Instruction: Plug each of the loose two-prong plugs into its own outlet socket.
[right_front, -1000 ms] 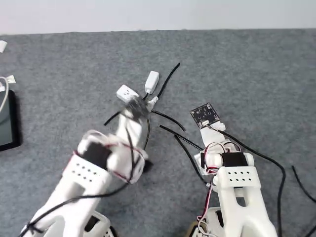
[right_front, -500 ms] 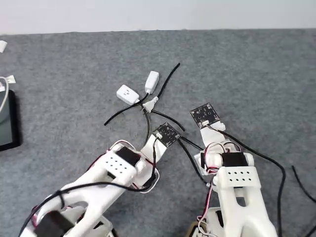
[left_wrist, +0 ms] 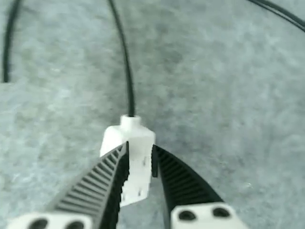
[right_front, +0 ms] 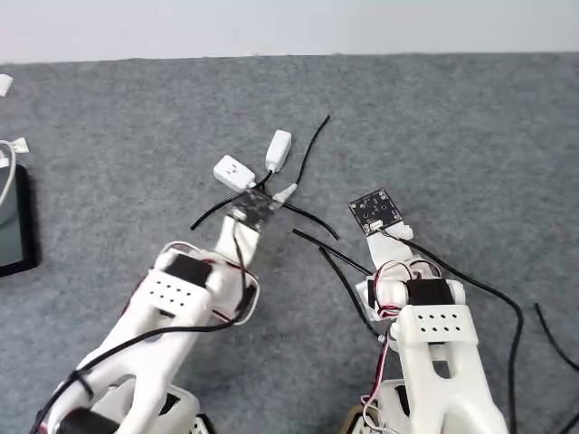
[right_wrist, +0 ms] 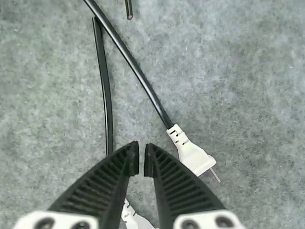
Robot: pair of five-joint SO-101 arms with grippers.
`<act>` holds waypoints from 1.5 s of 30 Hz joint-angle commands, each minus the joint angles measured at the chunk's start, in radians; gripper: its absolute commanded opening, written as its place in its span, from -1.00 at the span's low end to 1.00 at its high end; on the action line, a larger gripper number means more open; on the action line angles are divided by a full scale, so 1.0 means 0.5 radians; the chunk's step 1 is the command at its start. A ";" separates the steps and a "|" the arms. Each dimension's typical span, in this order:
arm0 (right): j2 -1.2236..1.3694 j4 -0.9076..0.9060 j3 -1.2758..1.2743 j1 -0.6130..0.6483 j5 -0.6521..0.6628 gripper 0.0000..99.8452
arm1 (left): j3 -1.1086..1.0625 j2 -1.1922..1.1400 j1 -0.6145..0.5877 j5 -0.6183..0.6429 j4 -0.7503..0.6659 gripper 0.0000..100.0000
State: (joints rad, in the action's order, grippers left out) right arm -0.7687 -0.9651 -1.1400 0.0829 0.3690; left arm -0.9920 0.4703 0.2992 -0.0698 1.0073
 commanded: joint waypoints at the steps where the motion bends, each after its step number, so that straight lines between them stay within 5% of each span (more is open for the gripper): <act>1: -0.020 -0.002 0.015 0.017 -0.015 -0.94 | -0.048 0.095 -0.135 -0.092 0.000 -0.97; 6: -0.020 -0.002 0.015 0.017 -0.021 -0.94 | -0.241 0.095 -0.150 -0.249 -0.052 -0.97; 16: -0.020 -0.002 0.006 0.017 -0.031 -0.94 | -0.265 0.098 -0.331 -0.249 -0.052 -0.97; 38: -0.044 -0.005 0.003 0.075 -0.058 -0.95 | -0.241 0.095 -0.322 -0.230 -0.055 -0.97; 45: -0.044 -0.005 0.003 0.072 -0.123 -0.95 | -0.265 0.092 -0.322 -0.233 -0.169 -0.65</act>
State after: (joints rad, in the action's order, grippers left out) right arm -0.7687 -0.9651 -1.1523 0.1181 0.3214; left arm -1.1224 0.5086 0.1412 -0.1818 0.9751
